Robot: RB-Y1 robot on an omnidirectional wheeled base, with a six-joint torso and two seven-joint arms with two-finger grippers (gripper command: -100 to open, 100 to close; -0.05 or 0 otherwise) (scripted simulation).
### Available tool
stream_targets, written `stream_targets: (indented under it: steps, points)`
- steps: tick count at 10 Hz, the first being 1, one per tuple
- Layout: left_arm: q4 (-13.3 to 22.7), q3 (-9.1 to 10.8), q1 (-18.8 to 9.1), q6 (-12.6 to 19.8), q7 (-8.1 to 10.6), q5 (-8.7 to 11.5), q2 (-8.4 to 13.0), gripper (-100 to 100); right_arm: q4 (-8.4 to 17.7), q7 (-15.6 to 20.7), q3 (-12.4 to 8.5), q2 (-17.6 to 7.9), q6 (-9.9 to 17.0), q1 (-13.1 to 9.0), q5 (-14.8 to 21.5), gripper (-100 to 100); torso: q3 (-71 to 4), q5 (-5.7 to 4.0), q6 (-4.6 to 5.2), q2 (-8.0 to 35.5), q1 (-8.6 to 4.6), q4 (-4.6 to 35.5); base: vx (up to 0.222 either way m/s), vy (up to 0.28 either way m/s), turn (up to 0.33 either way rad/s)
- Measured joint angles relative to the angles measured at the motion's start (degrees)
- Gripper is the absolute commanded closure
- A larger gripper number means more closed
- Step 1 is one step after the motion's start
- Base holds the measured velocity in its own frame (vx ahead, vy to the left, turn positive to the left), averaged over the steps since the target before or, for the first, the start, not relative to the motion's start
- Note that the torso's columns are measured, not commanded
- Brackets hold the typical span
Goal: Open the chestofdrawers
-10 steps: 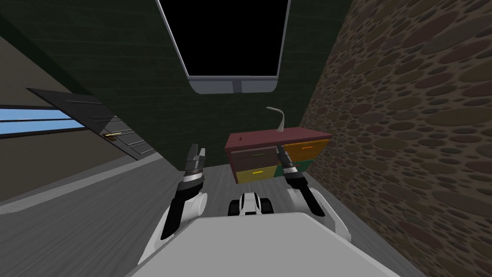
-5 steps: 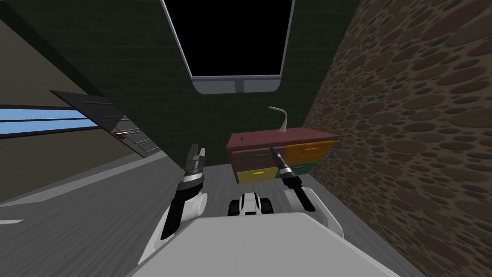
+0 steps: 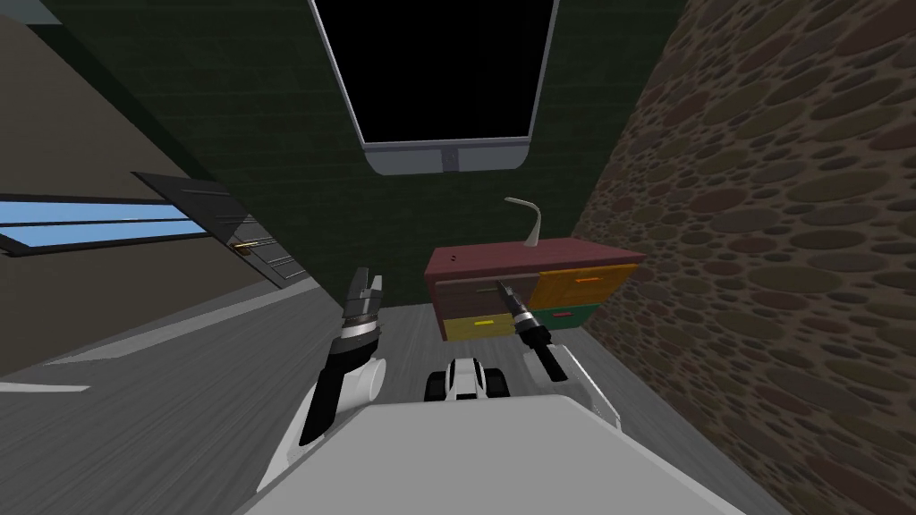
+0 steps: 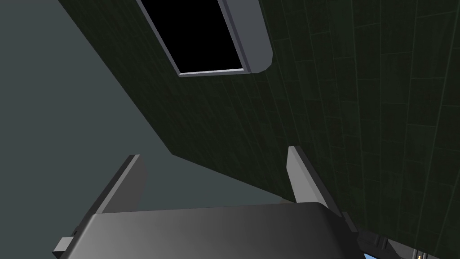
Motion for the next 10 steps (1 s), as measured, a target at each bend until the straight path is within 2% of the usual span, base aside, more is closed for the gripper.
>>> stream_targets:
  steps: [1,3,4,6,8,10]
  points:
    - [0.00,0.00,0.00,0.00,0.00,0.00,0.00,0,-0.24,0.09,0.19,-0.12,0.60,0.14,1.10,-100,0.02,0.00,0.00,0.02,0.00,0.01,0.006,0.001,0.081]
    - [0.00,0.00,0.00,0.00,0.00,0.00,0.00,0,1.33,1.09,1.18,-0.13,2.83,-0.36,4.52,-100,0.00,0.00,-0.01,-0.01,0.01,0.00,0.010,0.001,0.071]
    - [0.00,0.00,0.00,0.00,0.00,0.00,0.00,0,2.92,1.79,1.83,0.01,4.15,-1.14,6.35,-100,-0.01,0.00,-0.03,-0.04,0.02,-0.01,0.012,0.002,0.056]
    - [0.00,0.00,0.00,0.00,0.00,0.00,0.00,0,3.86,2.75,3.00,-0.56,7.09,-1.10,9.73,-100,0.00,-0.01,-0.02,-0.01,0.01,-0.01,0.012,0.000,0.075]
    - [0.00,0.00,0.00,0.00,0.00,0.00,0.00,0,4.94,3.51,3.45,-0.33,8.26,-1.27,12.91,-100,0.01,0.00,0.00,0.02,0.00,0.01,0.004,0.000,0.043]
    - [0.00,0.00,0.00,0.00,0.00,0.00,0.00,0,6.64,4.45,4.47,-0.48,10.75,-1.89,16.40,-100,0.00,0.00,-0.01,-0.01,0.01,-0.01,0.012,0.000,0.074]
